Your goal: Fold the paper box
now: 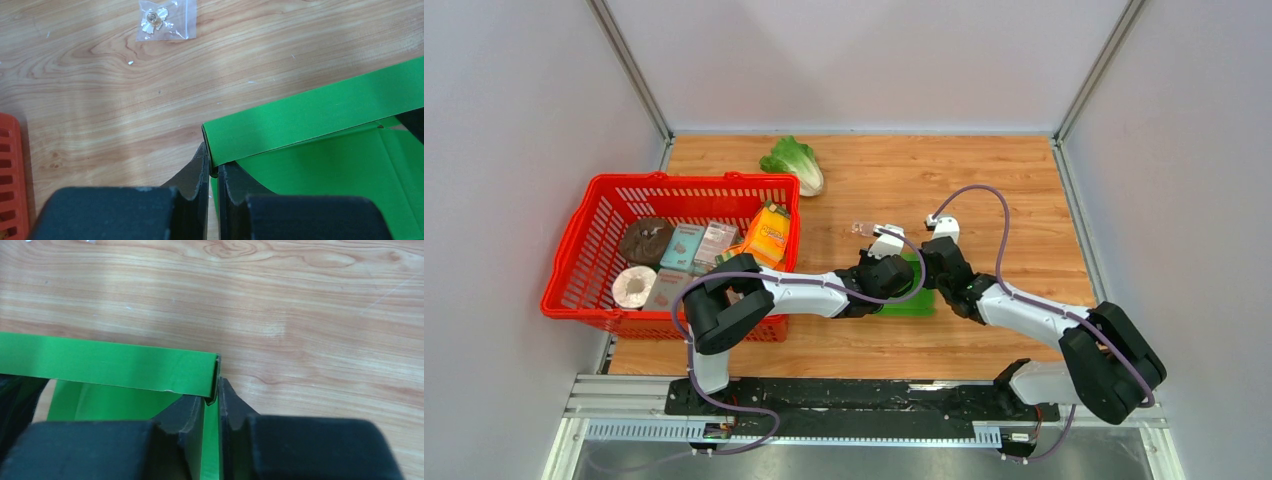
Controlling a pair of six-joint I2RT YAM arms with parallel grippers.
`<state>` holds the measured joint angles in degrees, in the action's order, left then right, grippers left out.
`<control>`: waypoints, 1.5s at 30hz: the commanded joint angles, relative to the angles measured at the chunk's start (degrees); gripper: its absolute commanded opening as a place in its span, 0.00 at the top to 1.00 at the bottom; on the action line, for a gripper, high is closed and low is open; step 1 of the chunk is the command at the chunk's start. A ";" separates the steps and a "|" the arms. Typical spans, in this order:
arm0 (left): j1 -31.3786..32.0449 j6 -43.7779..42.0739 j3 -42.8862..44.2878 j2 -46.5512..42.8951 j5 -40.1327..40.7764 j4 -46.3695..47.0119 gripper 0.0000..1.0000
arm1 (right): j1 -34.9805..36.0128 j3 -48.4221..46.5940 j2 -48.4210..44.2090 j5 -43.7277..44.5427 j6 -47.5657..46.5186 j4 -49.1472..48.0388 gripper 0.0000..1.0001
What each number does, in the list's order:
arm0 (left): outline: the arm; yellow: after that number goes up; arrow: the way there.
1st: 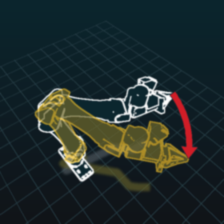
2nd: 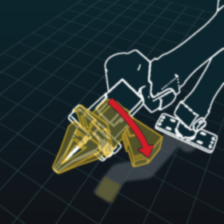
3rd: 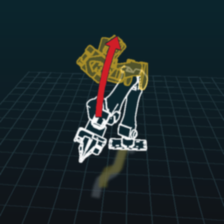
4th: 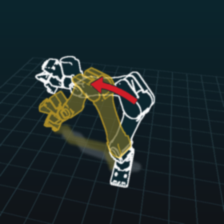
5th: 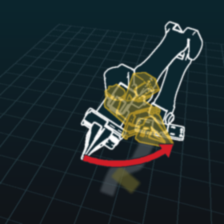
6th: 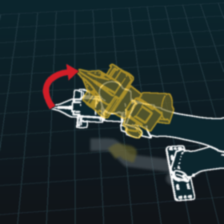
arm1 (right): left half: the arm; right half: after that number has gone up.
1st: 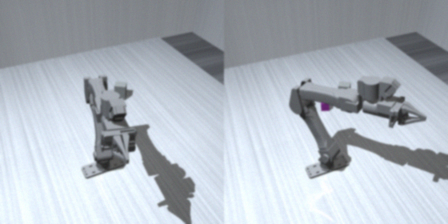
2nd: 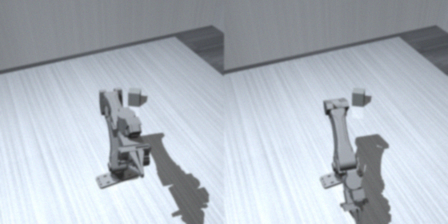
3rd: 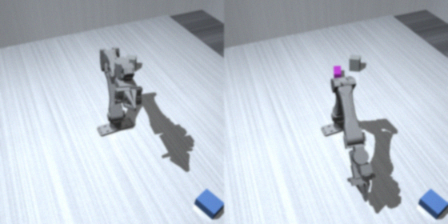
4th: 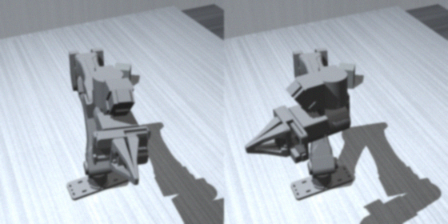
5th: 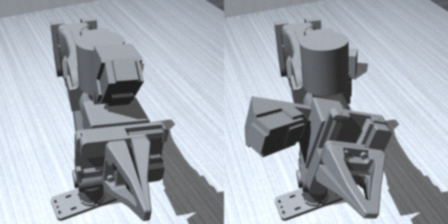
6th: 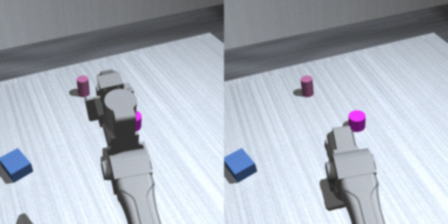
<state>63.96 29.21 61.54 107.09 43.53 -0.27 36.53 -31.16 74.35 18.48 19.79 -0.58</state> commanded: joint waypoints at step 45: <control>-0.15 -1.26 -2.21 -1.35 -4.15 -3.16 1.00 | -0.23 10.94 -19.88 3.06 11.06 1.91 0.51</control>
<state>64.20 30.11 59.42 105.01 40.77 0.21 40.23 -22.09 51.94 27.46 34.76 8.38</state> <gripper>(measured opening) 0.109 0.565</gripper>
